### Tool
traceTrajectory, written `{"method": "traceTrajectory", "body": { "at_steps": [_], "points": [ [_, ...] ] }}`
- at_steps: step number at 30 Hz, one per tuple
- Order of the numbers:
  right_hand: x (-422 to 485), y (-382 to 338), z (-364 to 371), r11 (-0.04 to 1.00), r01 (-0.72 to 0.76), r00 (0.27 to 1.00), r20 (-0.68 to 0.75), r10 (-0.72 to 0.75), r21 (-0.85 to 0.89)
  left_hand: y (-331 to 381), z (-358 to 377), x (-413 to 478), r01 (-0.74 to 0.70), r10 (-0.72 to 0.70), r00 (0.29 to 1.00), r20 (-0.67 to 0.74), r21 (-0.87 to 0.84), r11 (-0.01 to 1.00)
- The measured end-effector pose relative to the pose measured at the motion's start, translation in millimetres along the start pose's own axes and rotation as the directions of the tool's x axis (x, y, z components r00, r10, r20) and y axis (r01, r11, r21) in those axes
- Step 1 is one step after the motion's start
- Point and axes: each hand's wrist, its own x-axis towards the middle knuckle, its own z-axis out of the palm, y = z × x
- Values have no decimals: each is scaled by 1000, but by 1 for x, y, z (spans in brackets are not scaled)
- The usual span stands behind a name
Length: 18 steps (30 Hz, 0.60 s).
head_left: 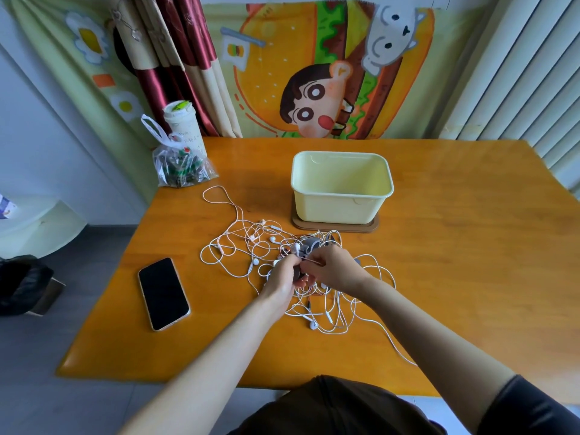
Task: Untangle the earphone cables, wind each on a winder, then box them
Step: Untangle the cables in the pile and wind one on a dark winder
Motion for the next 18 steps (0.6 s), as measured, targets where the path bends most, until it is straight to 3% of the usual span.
{"method": "traceTrajectory", "body": {
  "at_steps": [3,7,9,12,18],
  "points": [
    [-1,0,1,1000,-5,1000,-25,5,11,-1,0,1,-12,12,1000,6,35,999],
    [-3,-4,2,1000,1,998,-62,-2,-23,-2,1,7,22,-8,995,-101,138,990],
    [-4,-5,2,999,9,997,-73,-12,-49,-2,2,7,39,-34,992,-119,45,998],
    [-6,-7,4,999,11,994,-111,-16,-43,2,0,5,70,-78,996,-34,-206,976],
    [-8,-8,6,1000,-6,983,-183,1,-27,6,-5,3,59,-36,997,72,-342,938]
  ]
}}
